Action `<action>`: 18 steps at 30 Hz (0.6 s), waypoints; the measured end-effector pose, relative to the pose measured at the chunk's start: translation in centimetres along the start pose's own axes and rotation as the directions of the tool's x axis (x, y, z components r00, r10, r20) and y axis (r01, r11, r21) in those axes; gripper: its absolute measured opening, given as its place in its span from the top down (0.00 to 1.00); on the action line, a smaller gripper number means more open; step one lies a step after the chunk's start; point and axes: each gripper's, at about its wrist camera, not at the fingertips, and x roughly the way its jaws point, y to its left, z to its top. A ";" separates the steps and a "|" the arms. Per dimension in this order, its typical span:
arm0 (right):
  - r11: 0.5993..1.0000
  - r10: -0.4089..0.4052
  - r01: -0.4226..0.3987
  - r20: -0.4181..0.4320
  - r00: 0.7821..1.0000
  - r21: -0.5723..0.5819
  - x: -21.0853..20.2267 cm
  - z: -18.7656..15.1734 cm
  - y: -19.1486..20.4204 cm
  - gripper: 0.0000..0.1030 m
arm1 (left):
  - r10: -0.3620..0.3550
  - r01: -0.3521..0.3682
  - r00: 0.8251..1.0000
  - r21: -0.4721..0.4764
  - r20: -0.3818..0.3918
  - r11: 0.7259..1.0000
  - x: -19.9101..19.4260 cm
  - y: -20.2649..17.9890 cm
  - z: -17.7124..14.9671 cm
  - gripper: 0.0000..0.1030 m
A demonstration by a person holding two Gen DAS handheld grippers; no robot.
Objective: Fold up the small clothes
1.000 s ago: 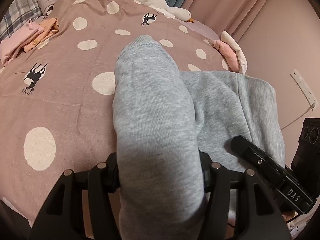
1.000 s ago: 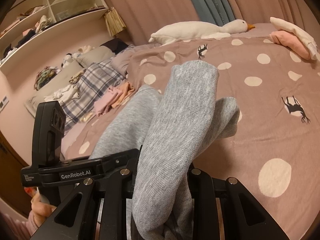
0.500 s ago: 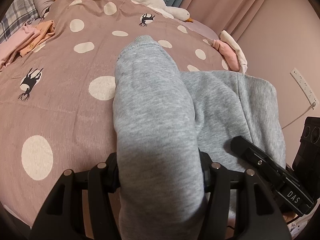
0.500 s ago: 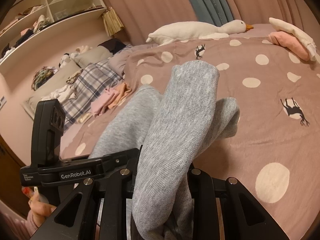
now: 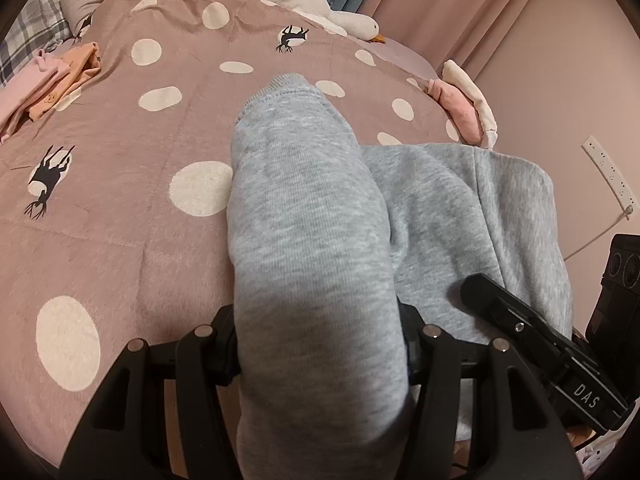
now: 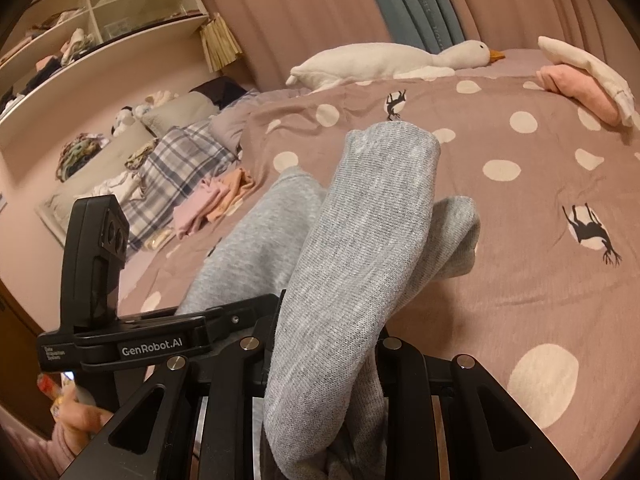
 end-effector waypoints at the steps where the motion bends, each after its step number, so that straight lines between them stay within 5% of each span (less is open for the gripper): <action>1: 1.000 -0.003 0.003 0.000 1.000 0.000 0.1 0.0 0.0 0.74 | -0.001 0.001 1.000 0.000 -0.001 1.000 0.1 0.0 0.1 0.45; 18: 1.000 -0.031 0.031 0.001 1.000 -0.003 1.4 0.4 0.1 0.74 | -0.013 0.013 1.000 -0.001 0.004 1.000 1.3 0.1 1.1 0.45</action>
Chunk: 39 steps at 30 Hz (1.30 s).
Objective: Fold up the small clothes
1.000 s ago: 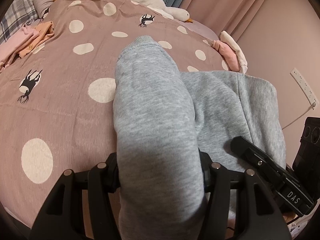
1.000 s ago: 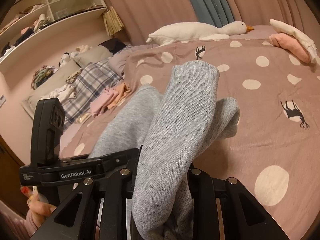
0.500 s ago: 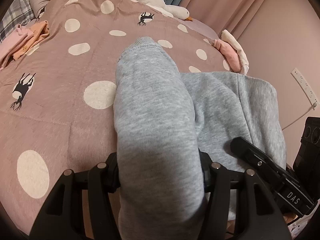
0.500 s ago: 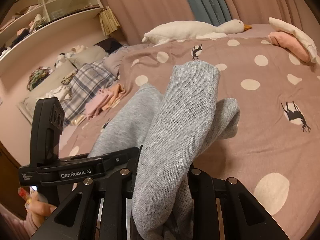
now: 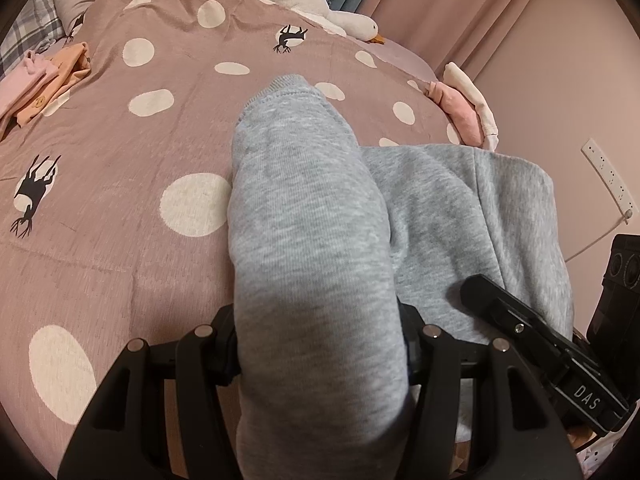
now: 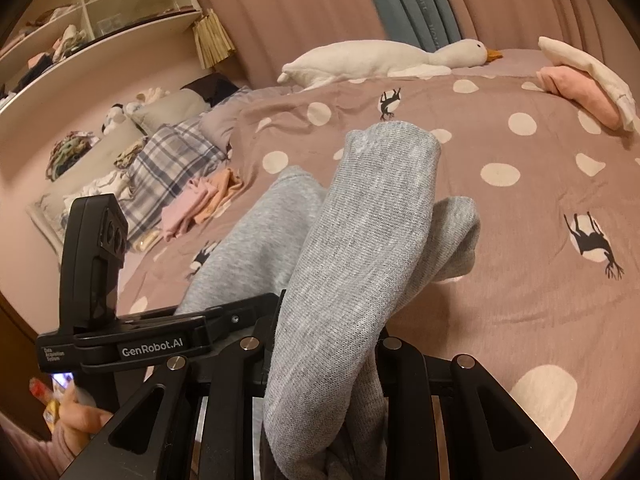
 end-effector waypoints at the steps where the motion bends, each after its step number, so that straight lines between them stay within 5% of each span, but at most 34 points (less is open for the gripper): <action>1: 1.000 0.000 0.000 0.001 1.000 0.002 0.0 0.0 -0.1 0.74 | 0.000 0.000 1.000 0.001 0.000 1.000 0.1 0.0 0.0 0.45; 39: 1.000 -0.024 0.024 0.038 0.999 0.009 3.1 2.7 -2.8 0.74 | 0.003 -0.004 1.000 0.043 0.019 0.999 4.4 0.3 4.8 0.45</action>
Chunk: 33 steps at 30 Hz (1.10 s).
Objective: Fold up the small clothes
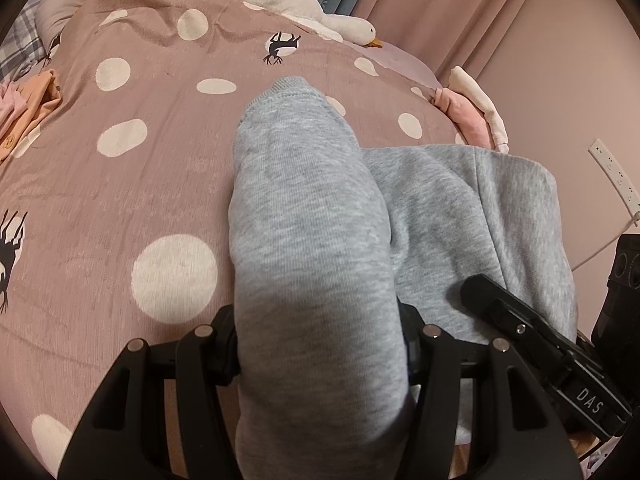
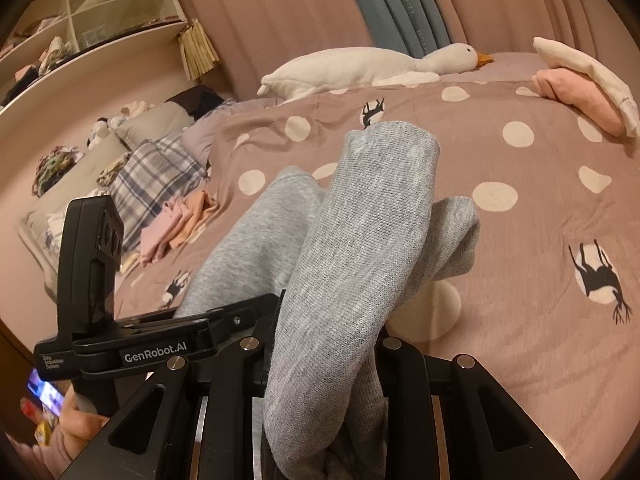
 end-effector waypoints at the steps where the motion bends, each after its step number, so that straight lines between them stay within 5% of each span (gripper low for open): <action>1: 1.000 0.000 0.000 0.001 1.000 -0.002 0.1 0.1 0.0 0.74 | 0.000 0.000 1.000 0.000 0.000 1.000 0.1 0.0 0.1 0.45; 21: 1.000 -0.009 0.009 -0.008 1.000 -0.014 1.1 0.7 -0.5 0.74 | -0.001 0.001 1.000 -0.008 -0.010 1.000 1.4 0.2 0.6 0.44; 33: 0.997 -0.071 0.072 0.049 0.996 -0.018 0.2 2.6 -3.6 0.74 | -0.059 0.059 0.998 0.048 0.000 0.997 4.3 -3.3 3.2 0.44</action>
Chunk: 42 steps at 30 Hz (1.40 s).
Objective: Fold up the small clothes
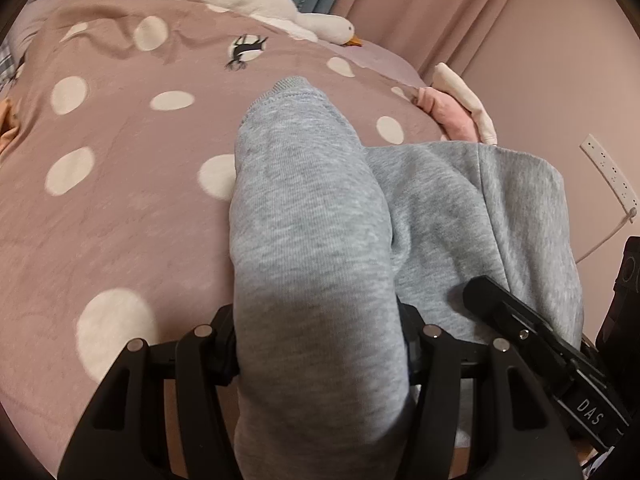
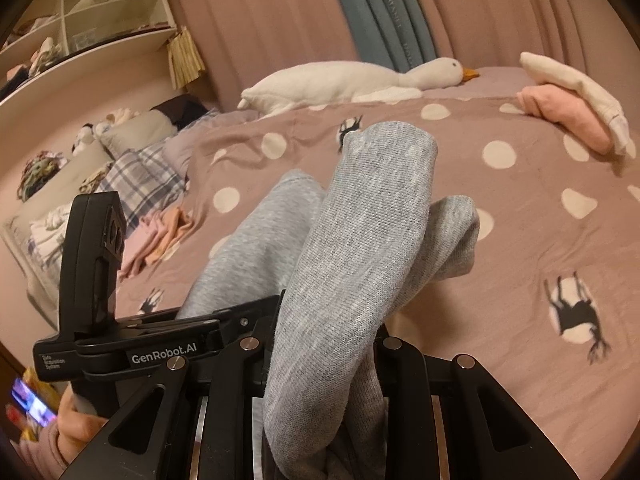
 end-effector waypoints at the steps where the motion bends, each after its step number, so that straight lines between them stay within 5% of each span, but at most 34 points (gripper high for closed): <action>1: 1.000 -0.005 0.005 0.003 1.000 0.002 0.0 0.2 -0.4 0.74 | 0.000 0.000 1.000 0.003 -0.003 1.000 0.4 -0.2 0.2 0.44; 12: 0.997 -0.032 0.037 -0.078 0.996 0.068 2.9 0.1 -4.7 0.74 | 0.026 -0.028 0.995 -0.019 -0.099 0.999 5.7 -0.5 0.4 0.42; 21: 0.971 0.027 0.004 -0.126 0.992 0.238 3.1 -1.3 -8.0 0.70 | 0.082 -0.082 0.991 0.009 -0.104 0.997 5.7 -0.5 0.2 0.23; 42: 0.903 0.079 0.009 -0.187 0.979 0.429 2.9 -2.7 -10.6 0.59 | 0.120 -0.124 0.979 -0.013 -0.163 0.992 5.5 0.3 -0.8 0.07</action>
